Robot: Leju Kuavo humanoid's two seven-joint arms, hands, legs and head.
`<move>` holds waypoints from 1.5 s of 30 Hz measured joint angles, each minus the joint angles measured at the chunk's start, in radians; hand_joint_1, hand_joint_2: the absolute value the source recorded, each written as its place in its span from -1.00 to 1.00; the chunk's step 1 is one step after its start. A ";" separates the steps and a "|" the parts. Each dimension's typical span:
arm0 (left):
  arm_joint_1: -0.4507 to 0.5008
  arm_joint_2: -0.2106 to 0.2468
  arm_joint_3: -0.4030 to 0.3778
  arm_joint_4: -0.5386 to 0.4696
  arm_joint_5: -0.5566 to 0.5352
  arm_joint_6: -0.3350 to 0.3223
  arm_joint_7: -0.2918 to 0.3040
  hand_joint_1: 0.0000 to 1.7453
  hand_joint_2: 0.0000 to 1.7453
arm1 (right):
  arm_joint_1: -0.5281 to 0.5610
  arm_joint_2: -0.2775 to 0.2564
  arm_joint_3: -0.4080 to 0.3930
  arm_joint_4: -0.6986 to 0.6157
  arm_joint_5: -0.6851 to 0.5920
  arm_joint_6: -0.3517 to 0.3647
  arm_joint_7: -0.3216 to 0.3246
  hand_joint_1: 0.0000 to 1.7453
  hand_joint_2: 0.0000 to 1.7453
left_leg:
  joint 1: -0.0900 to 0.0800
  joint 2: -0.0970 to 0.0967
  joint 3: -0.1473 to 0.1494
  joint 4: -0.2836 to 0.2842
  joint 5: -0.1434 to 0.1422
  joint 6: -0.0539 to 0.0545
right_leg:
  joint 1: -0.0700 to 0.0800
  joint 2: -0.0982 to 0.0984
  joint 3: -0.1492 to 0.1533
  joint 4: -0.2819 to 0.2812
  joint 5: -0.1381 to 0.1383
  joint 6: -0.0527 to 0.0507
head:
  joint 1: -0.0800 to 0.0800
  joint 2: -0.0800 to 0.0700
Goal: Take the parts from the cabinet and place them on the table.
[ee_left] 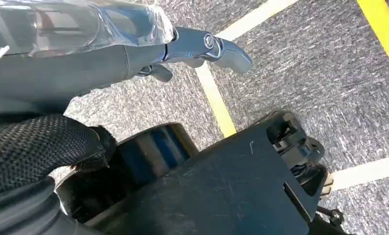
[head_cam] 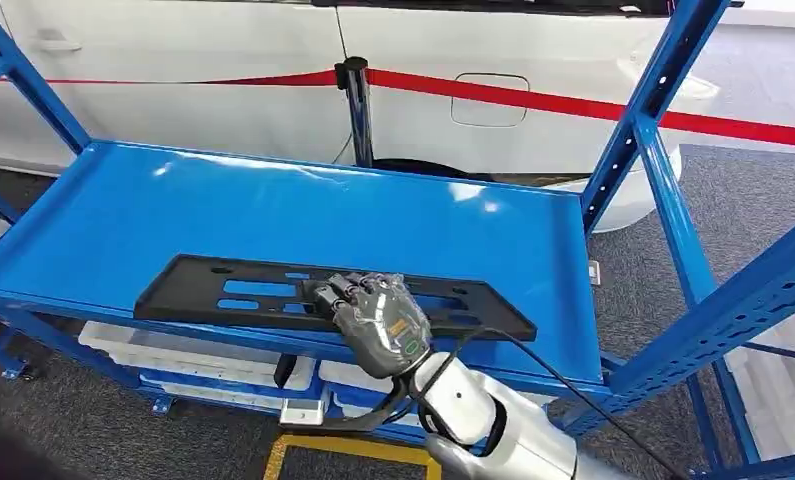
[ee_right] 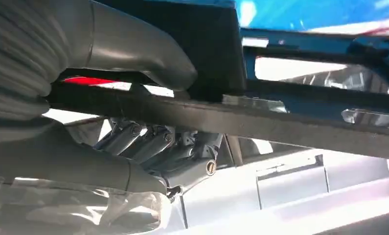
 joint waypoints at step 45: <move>-0.007 0.000 -0.024 0.000 -0.034 0.000 -0.017 -1.00 1.00 | 0.028 -0.027 -0.045 -0.124 -0.015 -0.011 -0.013 1.00 1.00 | -0.003 0.000 -0.001 0.003 -0.002 0.003 | -0.003 0.000 0.000 -0.002 0.000 0.001 | 0.000 0.000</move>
